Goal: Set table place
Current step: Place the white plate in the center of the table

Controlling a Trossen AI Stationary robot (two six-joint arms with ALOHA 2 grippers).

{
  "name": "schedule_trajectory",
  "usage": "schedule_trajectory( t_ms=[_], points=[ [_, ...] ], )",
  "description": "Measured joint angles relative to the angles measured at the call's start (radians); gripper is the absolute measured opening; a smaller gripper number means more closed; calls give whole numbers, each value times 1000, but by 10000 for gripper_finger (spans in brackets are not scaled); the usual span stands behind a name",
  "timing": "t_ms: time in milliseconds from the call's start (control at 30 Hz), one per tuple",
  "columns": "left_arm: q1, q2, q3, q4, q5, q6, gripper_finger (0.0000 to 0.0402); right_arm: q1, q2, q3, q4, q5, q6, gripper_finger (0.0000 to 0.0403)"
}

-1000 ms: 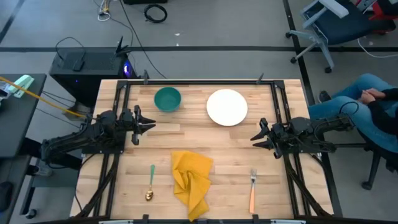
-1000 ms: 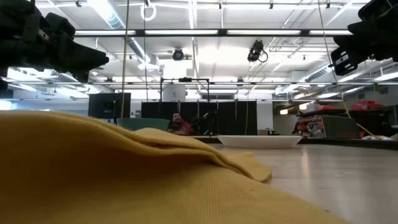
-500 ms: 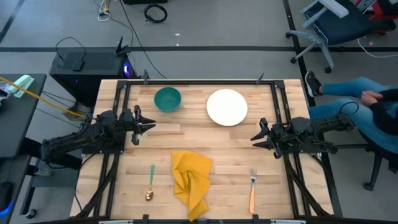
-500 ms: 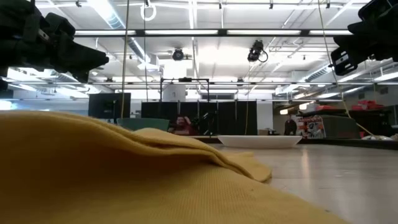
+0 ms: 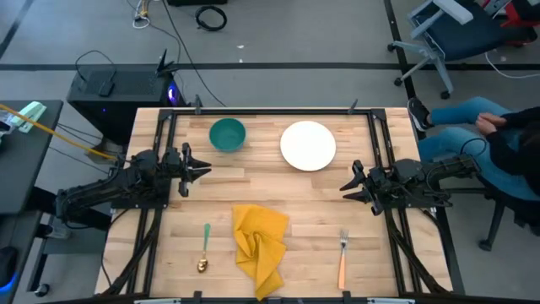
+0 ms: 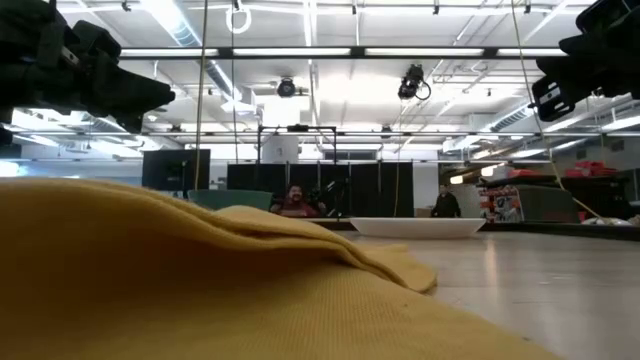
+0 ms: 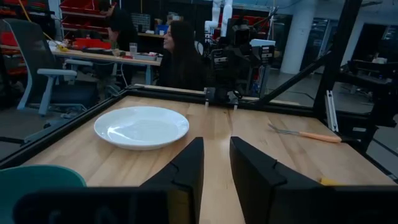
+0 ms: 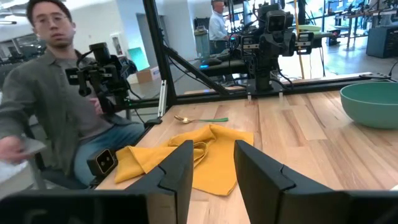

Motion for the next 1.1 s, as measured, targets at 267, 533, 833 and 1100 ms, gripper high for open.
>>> schedule_trajectory(
  t_ms=[267,533,833,1100],
  points=[
    [0,0,0,0,0,0,87,0,0,0,0,0,0,124],
    [0,0,0,1,0,0,86,0,0,0,0,0,0,124],
    [0,0,0,43,0,0,87,0,1,0,28,10,-97,124],
    [0,0,0,168,0,-89,85,-1,0,-1,497,35,-202,124]
  ],
)
